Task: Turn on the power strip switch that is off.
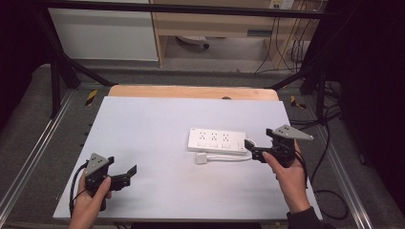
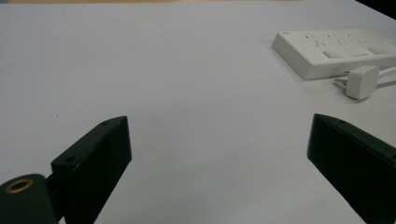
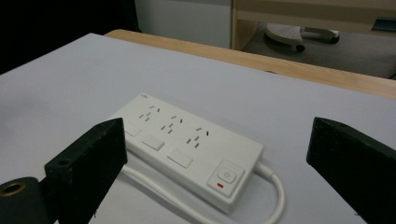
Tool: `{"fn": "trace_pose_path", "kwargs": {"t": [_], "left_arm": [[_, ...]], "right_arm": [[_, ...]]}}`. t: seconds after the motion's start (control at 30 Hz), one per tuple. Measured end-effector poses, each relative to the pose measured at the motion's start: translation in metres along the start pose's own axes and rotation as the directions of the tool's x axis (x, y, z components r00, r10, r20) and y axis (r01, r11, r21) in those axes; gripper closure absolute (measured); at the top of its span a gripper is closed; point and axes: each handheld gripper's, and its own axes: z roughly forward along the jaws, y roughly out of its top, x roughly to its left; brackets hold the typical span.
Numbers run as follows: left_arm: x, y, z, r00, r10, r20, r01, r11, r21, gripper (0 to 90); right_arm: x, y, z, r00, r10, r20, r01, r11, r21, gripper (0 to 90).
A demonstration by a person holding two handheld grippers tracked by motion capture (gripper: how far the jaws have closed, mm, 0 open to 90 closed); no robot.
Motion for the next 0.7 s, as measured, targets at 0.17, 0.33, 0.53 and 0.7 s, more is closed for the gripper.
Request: {"fn": "trace_pose_path", "kwargs": {"t": [0.17, 0.33, 0.53, 0.7], "left_arm": [[-0.002, -0.001, 0.001, 0.9998, 0.017, 0.005, -0.017, 0.9998, 0.013, 6.5], [-0.003, -0.001, 0.001, 0.9995, 0.029, 0.013, -0.029, 0.9993, 0.021, 6.4], [-0.006, -0.002, 0.001, 0.9992, 0.038, 0.015, -0.039, 0.9989, 0.025, 6.4], [-0.006, -0.001, 0.000, 0.9991, 0.039, 0.019, -0.039, 0.9990, 0.023, 6.4]], "right_arm": [[0.002, 0.014, 0.013, 0.9999, -0.011, -0.005, 0.011, 0.999, 0.050, 6.9], [0.004, 0.021, 0.025, 0.9999, -0.013, -0.008, 0.014, 0.997, 0.079, 5.9], [0.006, 0.025, 0.036, 0.9995, -0.020, -0.025, 0.022, 0.994, 0.108, 6.5], [0.011, 0.022, 0.050, 0.9990, -0.025, -0.038, 0.030, 0.992, 0.126, 6.6]]}}
